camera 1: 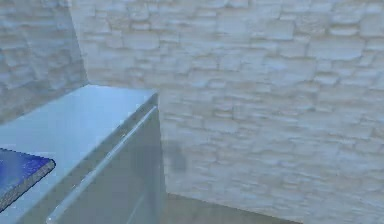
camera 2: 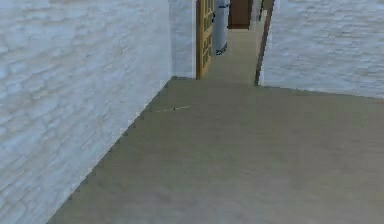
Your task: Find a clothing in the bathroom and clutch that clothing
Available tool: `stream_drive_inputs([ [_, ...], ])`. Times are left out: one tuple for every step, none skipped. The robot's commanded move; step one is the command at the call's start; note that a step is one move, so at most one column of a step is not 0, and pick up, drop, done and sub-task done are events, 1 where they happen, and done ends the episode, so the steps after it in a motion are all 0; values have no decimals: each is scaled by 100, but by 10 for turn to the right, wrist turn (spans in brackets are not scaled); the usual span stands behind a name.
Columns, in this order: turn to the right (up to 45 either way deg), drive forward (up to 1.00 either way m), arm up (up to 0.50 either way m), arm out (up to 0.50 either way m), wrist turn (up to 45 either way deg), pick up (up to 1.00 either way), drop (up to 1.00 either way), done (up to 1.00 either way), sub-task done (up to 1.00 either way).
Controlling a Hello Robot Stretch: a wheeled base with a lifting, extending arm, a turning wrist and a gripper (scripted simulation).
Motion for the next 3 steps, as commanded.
stream_drive_inputs([
  [450, 0, 0, 0, 0, 0, 0, 0, 0],
  [450, 0, 0, 0, 0, 0, 0, 0, 0],
  [60, 0, 0, 0, 0, 0, 0, 0, 0],
])
